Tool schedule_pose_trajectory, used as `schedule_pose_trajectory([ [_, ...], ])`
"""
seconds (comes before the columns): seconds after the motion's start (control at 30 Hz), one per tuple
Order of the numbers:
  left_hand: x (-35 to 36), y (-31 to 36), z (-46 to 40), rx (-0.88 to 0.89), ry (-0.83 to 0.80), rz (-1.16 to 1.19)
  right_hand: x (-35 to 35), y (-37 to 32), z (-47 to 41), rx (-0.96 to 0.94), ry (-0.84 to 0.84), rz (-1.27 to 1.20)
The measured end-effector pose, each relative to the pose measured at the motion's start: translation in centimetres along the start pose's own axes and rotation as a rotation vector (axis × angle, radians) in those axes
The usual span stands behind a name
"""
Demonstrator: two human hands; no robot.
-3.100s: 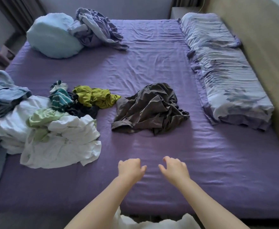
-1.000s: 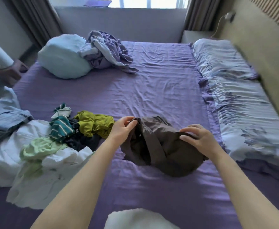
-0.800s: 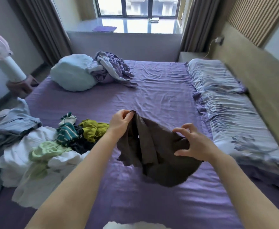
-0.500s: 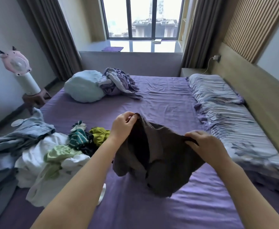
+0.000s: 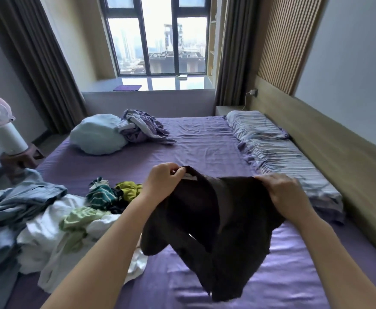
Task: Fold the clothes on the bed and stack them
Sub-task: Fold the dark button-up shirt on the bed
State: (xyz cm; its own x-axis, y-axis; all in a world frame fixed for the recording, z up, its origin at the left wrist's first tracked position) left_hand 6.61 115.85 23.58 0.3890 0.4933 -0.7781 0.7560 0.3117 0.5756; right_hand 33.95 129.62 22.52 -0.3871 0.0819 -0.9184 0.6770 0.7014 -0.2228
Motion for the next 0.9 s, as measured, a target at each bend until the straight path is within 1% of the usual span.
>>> schedule_pose_trajectory([
  [0.1,-1.0,1.2,0.9,0.011,-0.001,0.049,-0.8,-0.7,1.8,0.016,0.037,0.065],
  [0.17,-1.4,2.1,0.9,0.006,-0.037,0.05,-1.3,-0.7,2.3,0.013,0.047,0.081],
  [0.27,-1.1,3.0,0.4,-0.062,-0.156,0.045,-1.3,0.0,2.5,0.036,0.037,0.075],
  [0.37,1.4,2.7,-0.5,-0.208,-0.33,0.047,0.3,1.9,2.1,0.069,-0.086,0.12],
  [0.43,4.3,1.8,-1.0,-0.277,-0.443,0.019,2.3,3.4,1.5,0.073,-0.196,0.147],
  [0.5,7.9,0.2,-1.6,-0.327,-0.498,0.031,4.9,5.0,0.8,0.067,-0.288,0.182],
  [0.63,16.0,-3.7,-3.0,-0.427,-0.462,0.16,12.2,8.7,-0.4,0.071,-0.428,0.187],
  [0.73,22.0,-6.3,-4.3,-0.487,-0.485,0.158,18.2,11.8,-1.2,0.094,-0.535,0.154],
  [0.83,27.2,-8.7,-6.0,-0.532,-0.498,0.149,23.4,14.3,-2.9,0.09,-0.584,0.128],
  [0.9,30.1,-10.4,-7.2,-0.56,-0.479,0.159,26.4,15.7,-4.3,0.095,-0.589,0.129],
])
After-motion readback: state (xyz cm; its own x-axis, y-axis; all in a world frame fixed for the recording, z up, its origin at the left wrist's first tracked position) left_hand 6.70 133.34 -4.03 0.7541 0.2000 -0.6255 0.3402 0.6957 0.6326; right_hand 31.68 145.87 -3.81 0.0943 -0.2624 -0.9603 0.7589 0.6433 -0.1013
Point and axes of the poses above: each hand's wrist, its own z-axis away from the middle knuckle, its own x-axis out of the palm, y = z × x, the point moved 3 cm from there along -z, towards the middle knuckle, and after that the axes turned 4 degrees about -z, right-handed, at the moved point
